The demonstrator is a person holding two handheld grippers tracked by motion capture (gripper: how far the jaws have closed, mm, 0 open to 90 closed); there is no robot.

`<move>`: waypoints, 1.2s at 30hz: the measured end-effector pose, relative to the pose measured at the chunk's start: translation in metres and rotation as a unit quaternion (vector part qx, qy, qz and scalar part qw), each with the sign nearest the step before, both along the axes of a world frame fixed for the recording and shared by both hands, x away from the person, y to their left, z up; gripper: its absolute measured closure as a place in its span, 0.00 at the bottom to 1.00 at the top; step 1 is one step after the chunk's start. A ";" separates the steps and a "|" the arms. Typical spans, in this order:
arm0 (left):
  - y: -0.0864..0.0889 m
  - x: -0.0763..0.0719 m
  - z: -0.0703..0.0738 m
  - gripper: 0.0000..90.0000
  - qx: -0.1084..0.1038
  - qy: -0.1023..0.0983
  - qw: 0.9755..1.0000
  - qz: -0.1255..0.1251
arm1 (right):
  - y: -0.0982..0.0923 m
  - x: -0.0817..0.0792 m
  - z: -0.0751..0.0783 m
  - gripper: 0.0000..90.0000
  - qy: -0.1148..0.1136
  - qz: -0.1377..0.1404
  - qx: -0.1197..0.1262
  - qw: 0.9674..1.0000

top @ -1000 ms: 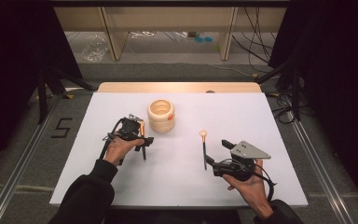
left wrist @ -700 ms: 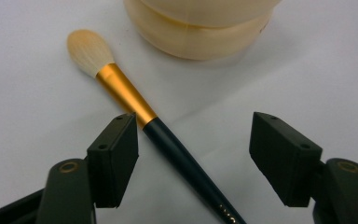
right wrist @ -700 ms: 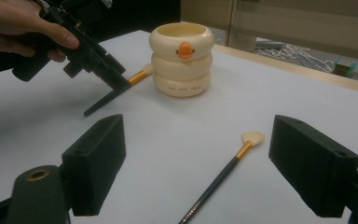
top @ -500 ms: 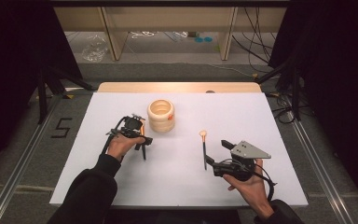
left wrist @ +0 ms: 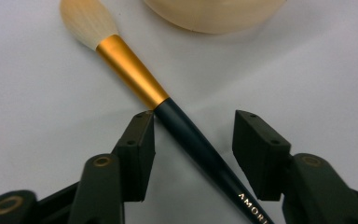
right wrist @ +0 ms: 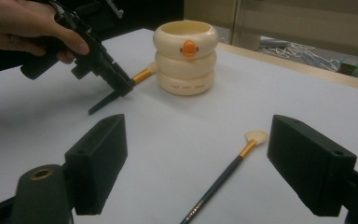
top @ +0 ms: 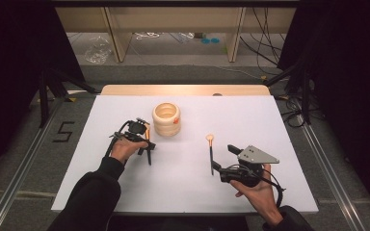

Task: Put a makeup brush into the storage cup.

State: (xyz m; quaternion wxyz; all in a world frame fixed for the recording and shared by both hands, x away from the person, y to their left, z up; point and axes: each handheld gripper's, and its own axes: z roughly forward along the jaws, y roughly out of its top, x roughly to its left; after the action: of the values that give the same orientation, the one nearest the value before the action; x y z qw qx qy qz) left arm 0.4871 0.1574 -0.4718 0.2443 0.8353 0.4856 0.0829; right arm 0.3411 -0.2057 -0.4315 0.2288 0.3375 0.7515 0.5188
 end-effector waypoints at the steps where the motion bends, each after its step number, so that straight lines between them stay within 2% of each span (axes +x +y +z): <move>1: 0.001 0.001 0.000 0.58 -0.001 -0.002 1.000 -0.002 | 0.000 0.000 0.000 0.23 0.000 0.003 -0.001 1.000; 2: 0.002 0.001 0.000 0.60 0.001 -0.002 1.000 -0.004 | 0.000 0.000 0.000 0.23 -0.001 0.003 -0.003 1.000; 3: 0.002 0.001 0.000 0.61 0.001 0.001 1.000 -0.001 | 0.001 -0.001 0.000 0.24 0.011 0.002 0.002 1.000; 6: 0.003 0.002 0.001 0.65 0.009 0.002 1.000 -0.005 | 0.001 0.001 -0.001 0.24 -0.006 0.003 0.004 1.000; 11: 0.001 0.005 0.004 0.70 0.024 0.003 1.000 -0.016 | 0.002 0.000 -0.001 0.24 0.008 0.007 0.008 1.000; 12: 0.000 0.006 0.004 0.71 0.020 0.010 1.000 -0.009 | 0.001 0.001 -0.002 0.24 -0.005 0.005 0.002 1.000; 16: 0.003 0.008 0.004 0.75 0.028 0.009 1.000 -0.011 | 0.001 0.001 -0.002 0.25 -0.004 0.006 0.001 1.000; 17: 0.004 0.009 0.004 0.76 0.032 0.015 0.999 -0.022 | 0.001 0.001 -0.002 0.25 -0.004 0.006 0.002 1.000; 19: 0.005 0.009 0.004 0.78 0.032 0.014 0.999 -0.015 | 0.001 0.001 -0.002 0.25 -0.004 0.007 0.002 1.000; 20: 0.004 0.008 0.004 0.78 0.023 0.017 1.000 -0.004 | 0.001 0.001 -0.002 0.25 -0.003 0.008 0.002 1.000; 21: 0.006 0.009 0.004 0.78 0.029 0.020 0.999 -0.011 | 0.001 0.001 -0.002 0.25 0.001 0.008 -0.001 1.000; 22: 0.009 0.010 0.005 0.79 0.033 0.019 0.999 -0.018 | 0.002 0.000 -0.002 0.25 0.010 0.011 0.006 1.000; 23: 0.009 0.010 0.005 0.79 0.033 0.019 0.999 -0.018 | 0.002 0.001 -0.002 0.25 -0.004 0.008 0.001 1.000; 24: 0.010 0.011 0.005 0.80 0.033 0.022 0.999 -0.018 | 0.002 0.001 -0.002 0.25 -0.004 0.008 0.001 1.000; 25: 0.009 0.011 0.006 0.80 0.041 0.022 0.999 -0.008 | 0.002 0.001 -0.002 0.25 -0.003 0.010 0.001 1.000; 26: 0.009 0.011 0.006 0.81 0.041 0.022 0.999 -0.008 | 0.001 0.000 -0.001 0.25 0.006 0.006 -0.012 1.000; 27: 0.010 0.014 0.009 0.82 0.056 0.020 0.998 -0.016 | 0.000 -0.001 0.000 0.25 0.009 0.007 -0.014 1.000; 31: 0.011 0.017 0.009 0.83 0.055 0.026 0.998 -0.018 | 0.000 -0.001 0.000 0.25 0.012 0.010 -0.014 1.000; 32: 0.013 0.018 0.008 0.83 0.059 0.032 0.998 -0.021 | 0.001 0.001 -0.002 0.25 0.001 0.010 -0.003 1.000; 36: 0.013 0.019 0.006 0.83 0.056 0.034 0.998 -0.020 | 0.001 0.001 -0.002 0.25 0.001 0.008 -0.005 1.000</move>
State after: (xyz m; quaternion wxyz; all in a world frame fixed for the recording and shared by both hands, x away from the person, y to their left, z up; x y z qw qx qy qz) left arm 0.5057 0.1707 -0.4654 0.1820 0.8594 0.4716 0.0768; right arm 0.3417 -0.2043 -0.4336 0.2255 0.3307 0.7571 0.5163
